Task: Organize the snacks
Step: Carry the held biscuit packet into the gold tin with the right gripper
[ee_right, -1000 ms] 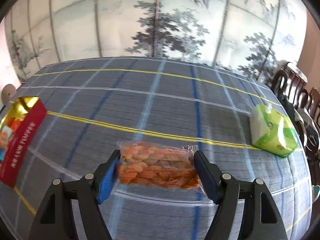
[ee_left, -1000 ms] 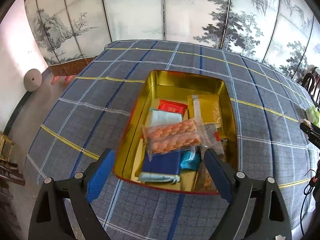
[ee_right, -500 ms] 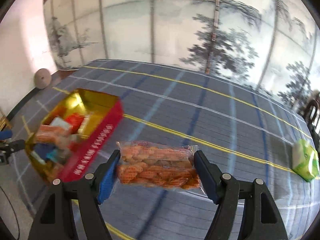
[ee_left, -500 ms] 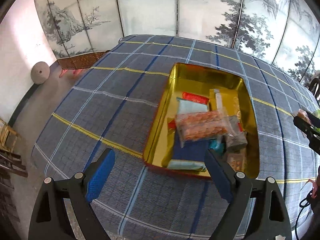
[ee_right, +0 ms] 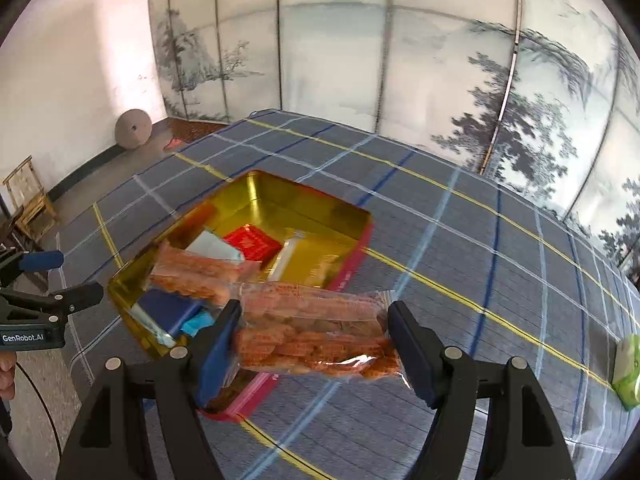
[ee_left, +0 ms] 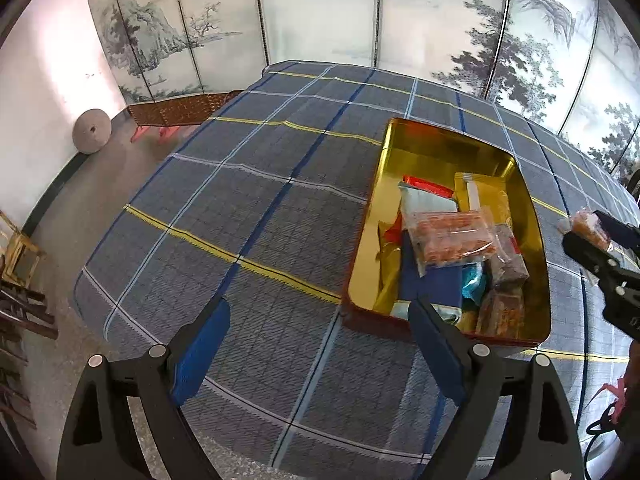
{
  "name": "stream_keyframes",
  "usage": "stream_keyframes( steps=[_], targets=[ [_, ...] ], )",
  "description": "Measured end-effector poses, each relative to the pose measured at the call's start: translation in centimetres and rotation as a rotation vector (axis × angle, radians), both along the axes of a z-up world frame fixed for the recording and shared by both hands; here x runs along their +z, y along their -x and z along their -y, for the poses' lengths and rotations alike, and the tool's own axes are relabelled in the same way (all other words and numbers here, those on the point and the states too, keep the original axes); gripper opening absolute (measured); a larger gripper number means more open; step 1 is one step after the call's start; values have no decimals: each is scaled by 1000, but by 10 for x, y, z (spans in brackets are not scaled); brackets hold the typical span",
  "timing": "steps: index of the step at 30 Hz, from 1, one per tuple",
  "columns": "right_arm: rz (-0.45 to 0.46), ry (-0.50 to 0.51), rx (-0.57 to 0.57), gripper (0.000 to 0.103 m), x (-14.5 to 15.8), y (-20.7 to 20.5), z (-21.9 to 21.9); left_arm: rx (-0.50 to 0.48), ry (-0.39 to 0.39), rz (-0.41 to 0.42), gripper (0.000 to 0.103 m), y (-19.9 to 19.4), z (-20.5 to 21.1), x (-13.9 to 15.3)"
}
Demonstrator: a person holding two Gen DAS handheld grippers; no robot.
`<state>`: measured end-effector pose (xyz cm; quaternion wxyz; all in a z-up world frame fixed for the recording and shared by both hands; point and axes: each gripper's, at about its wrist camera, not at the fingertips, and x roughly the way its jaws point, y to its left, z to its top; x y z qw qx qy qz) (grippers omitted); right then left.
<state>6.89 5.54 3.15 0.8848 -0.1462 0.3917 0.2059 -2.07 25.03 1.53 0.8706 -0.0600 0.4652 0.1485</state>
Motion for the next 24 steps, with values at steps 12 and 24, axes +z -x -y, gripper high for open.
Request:
stream_keyframes(
  steps=[12, 24],
  targets=[
    [5, 59, 92, 75, -10, 10, -33, 24, -1, -10, 89, 5, -11, -3],
    [-6, 115, 132, 75, -32, 4, -56, 43, 2, -15, 89, 8, -20, -4]
  ],
)
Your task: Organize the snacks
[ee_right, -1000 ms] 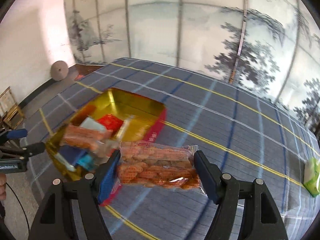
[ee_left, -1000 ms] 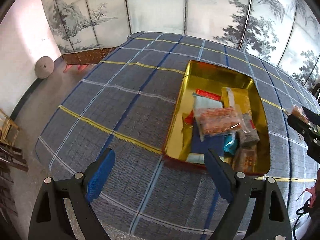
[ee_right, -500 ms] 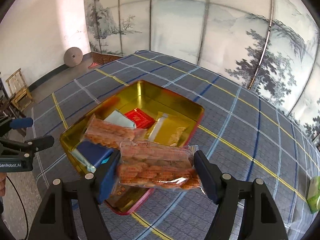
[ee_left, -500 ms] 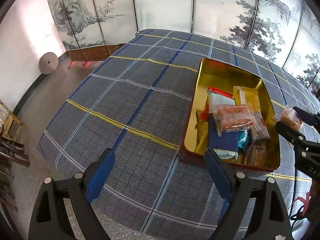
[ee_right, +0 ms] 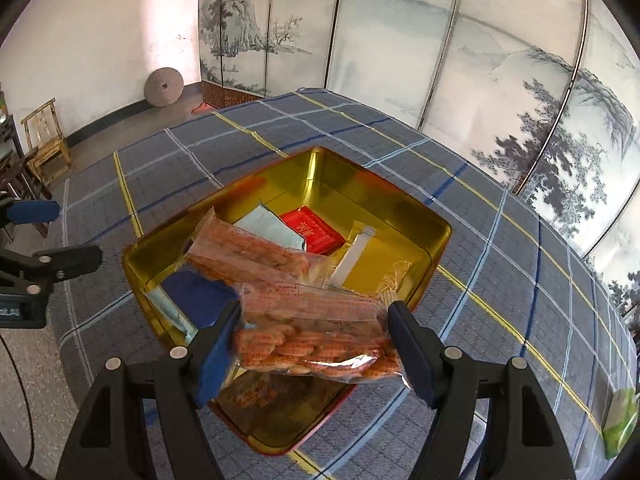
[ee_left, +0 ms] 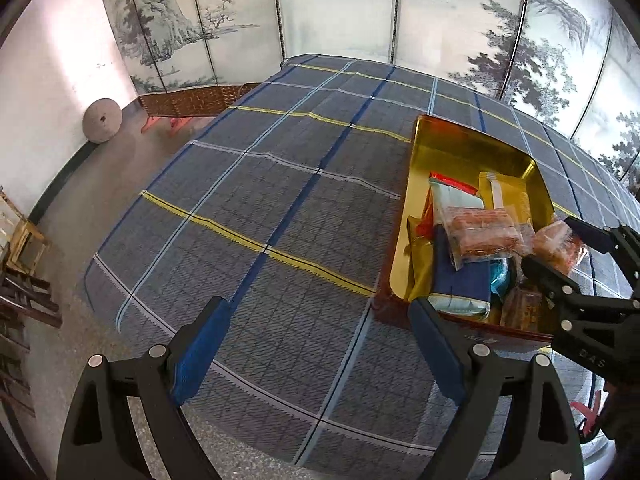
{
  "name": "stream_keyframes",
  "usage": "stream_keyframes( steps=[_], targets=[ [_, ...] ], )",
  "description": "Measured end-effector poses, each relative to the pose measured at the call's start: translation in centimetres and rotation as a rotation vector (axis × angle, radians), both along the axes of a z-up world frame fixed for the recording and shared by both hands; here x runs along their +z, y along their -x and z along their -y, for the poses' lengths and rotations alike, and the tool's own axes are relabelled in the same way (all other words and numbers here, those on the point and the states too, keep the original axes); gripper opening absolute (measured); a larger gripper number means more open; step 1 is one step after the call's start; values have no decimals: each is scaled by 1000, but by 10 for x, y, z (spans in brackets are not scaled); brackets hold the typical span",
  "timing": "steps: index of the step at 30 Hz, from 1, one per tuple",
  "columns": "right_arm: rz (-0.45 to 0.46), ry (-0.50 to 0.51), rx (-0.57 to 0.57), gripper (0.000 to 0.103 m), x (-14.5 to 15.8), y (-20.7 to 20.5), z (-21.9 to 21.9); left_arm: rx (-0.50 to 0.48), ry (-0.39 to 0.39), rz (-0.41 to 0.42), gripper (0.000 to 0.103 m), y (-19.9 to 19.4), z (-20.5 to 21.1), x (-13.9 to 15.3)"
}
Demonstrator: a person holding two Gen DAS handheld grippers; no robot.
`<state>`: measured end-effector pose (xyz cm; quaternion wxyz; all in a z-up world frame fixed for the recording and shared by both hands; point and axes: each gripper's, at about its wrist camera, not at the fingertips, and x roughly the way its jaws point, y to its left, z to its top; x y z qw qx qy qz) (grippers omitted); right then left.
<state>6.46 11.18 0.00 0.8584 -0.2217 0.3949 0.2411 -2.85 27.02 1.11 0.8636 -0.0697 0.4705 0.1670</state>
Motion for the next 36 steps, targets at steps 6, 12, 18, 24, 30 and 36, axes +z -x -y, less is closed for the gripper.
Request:
stream_keyframes(
  steps=[6, 12, 18, 24, 30, 36],
  targets=[
    [-9, 10, -14, 75, -12, -9, -7, 8, -4, 2, 89, 3, -1, 0],
    [6, 11, -34, 75, -18, -17, -12, 12, 8, -2, 89, 3, -2, -2],
    [5, 4, -66, 77, -21, -24, -16, 9, 22, -5, 89, 2, -1, -5],
    [7, -22, -78, 78, -21, -24, -16, 3, 22, -8, 89, 3, 4, -7],
    [-18, -32, -87, 80, -19, -23, -15, 1, 21, -6, 89, 4, 6, -6],
    [-7, -55, -93, 82, -9, -15, -13, -2, 17, 1, 89, 6, 12, -5]
  ],
)
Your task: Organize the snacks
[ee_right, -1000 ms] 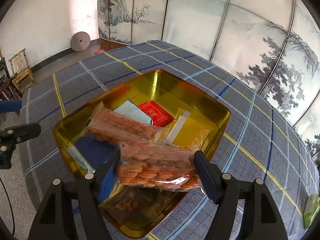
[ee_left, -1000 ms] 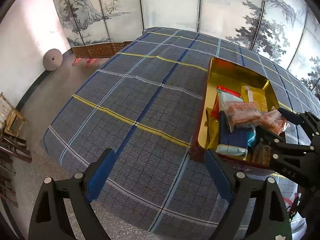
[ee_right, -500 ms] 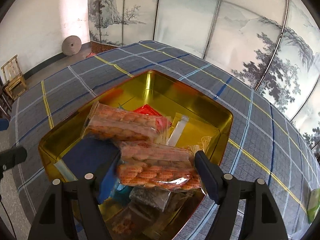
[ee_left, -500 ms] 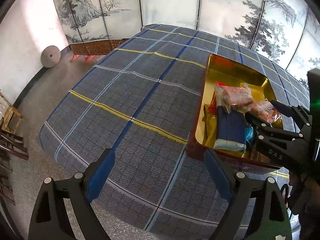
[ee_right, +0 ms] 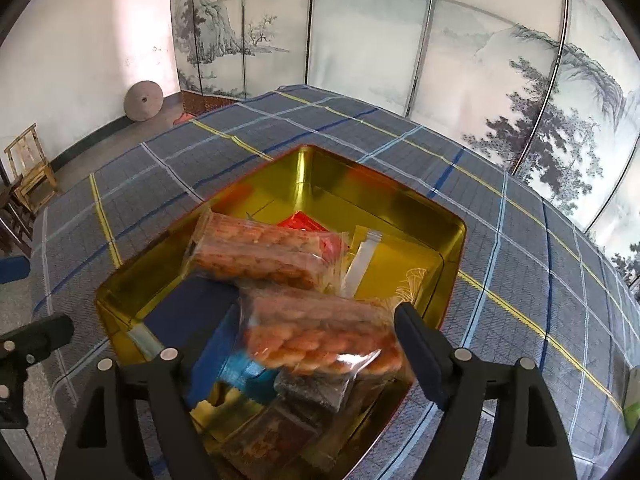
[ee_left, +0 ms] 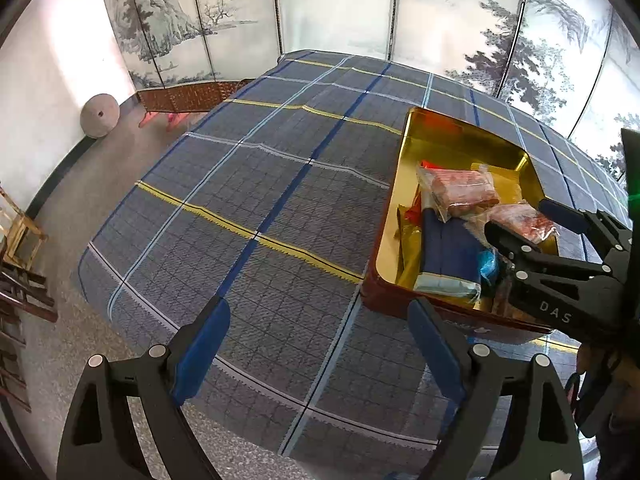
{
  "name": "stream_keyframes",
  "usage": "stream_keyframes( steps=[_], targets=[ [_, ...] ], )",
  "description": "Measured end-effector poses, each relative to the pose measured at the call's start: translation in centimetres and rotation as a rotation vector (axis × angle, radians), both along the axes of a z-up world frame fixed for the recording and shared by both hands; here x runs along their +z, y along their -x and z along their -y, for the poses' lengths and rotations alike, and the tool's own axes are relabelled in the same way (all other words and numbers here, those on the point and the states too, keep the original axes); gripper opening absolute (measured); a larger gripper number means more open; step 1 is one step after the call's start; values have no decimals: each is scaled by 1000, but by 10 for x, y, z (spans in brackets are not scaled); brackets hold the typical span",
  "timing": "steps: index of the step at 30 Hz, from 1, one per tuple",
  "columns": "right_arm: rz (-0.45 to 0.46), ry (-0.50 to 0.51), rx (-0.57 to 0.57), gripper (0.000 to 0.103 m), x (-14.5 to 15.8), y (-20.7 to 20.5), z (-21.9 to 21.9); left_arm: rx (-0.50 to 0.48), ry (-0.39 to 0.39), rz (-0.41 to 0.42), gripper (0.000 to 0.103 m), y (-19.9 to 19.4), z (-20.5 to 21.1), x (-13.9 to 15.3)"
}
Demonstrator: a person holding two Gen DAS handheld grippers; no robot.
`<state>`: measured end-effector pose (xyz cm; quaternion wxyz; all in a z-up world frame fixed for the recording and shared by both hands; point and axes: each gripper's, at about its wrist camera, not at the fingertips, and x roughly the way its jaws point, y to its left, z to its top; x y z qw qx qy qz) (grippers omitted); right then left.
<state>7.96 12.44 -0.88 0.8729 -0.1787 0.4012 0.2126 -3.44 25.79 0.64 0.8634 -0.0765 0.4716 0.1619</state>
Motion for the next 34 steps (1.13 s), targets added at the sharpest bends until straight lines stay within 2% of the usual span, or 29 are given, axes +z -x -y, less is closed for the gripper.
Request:
stream_keyframes(
  steps=[12, 30, 34],
  targets=[
    [-20, -71, -72, 83, 25, 28, 35, -22, -9, 12, 89, 3, 16, 8],
    [-43, -54, -108, 83, 15, 47, 60, -87, 8, 23, 89, -2, 47, 13],
    [-43, -60, -112, 83, 15, 48, 61, -96, -10, 25, 89, -2, 51, 15]
  ],
)
